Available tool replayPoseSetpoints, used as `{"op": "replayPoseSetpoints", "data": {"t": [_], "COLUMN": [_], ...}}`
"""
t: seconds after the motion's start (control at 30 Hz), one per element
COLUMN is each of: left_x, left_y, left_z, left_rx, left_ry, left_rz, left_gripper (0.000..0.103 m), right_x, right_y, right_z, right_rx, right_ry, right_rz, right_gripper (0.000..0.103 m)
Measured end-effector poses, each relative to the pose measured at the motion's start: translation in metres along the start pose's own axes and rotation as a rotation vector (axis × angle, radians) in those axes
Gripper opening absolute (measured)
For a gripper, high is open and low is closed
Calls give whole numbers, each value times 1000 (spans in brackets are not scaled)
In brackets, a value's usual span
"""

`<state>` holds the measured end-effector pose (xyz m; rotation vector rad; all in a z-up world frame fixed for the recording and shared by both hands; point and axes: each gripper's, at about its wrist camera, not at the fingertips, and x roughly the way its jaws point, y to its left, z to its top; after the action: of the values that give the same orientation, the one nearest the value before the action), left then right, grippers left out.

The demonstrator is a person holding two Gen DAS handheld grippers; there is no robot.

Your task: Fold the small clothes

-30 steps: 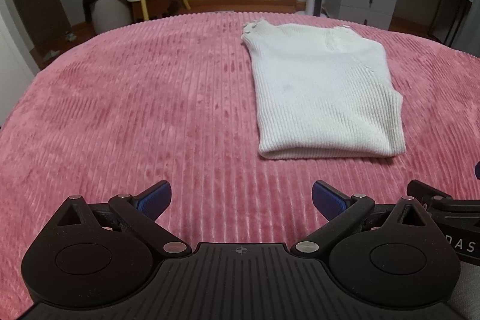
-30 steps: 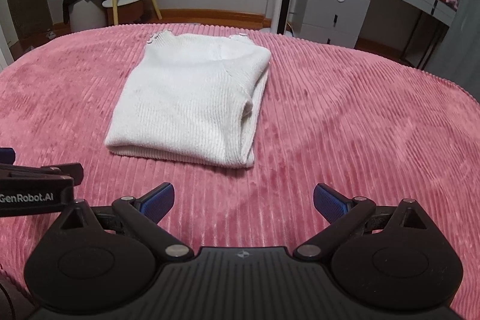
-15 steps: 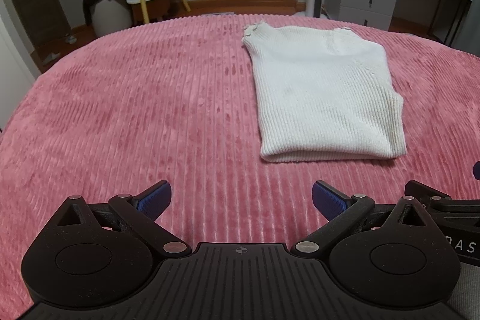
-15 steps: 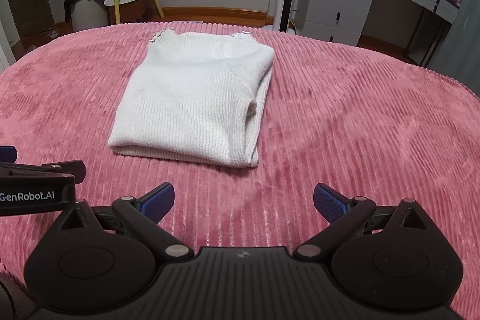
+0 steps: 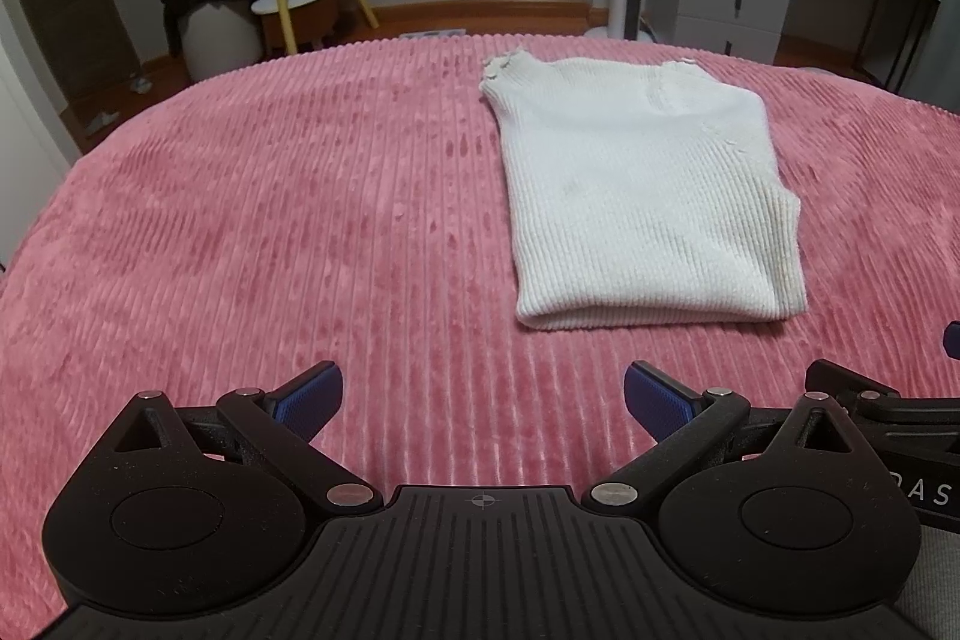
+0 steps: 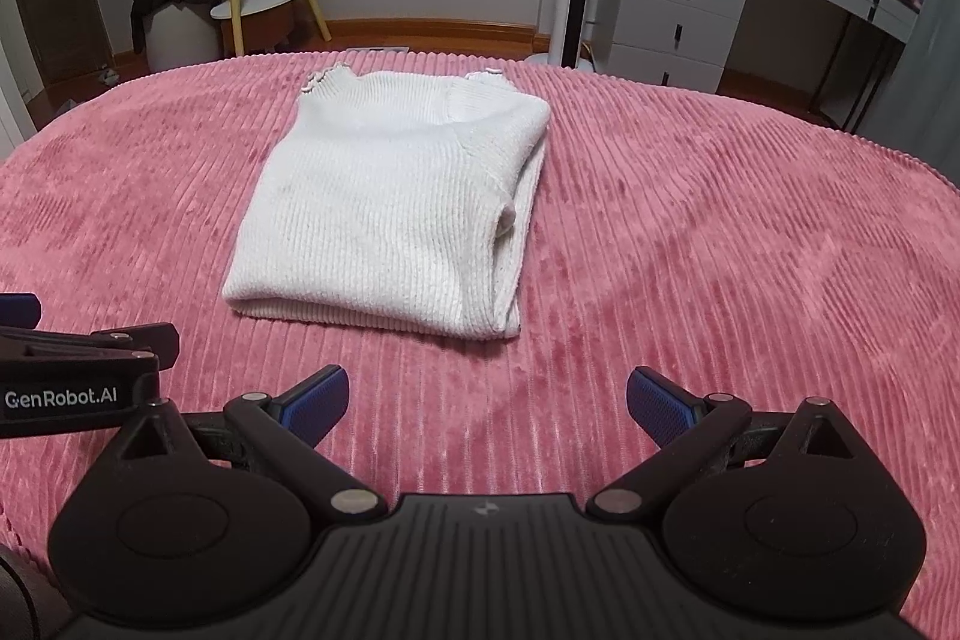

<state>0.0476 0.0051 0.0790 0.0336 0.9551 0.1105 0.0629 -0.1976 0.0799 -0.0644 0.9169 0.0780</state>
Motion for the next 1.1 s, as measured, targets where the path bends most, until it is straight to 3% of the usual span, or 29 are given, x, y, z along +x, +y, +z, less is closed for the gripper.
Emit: {"op": "replayPoseSetpoints", "data": {"t": [1.1], "left_x": [-2], "left_y": [-2], "left_z": [0], "left_rx": [10], "left_ry": [-7], "left_rz": [1], "left_gripper": [103], "right_x": [-3], "right_y": [-1], "right_z": [0], "right_rx": [11], "right_ry": [-11], "right_rz": [9], "right_gripper": [99]}}
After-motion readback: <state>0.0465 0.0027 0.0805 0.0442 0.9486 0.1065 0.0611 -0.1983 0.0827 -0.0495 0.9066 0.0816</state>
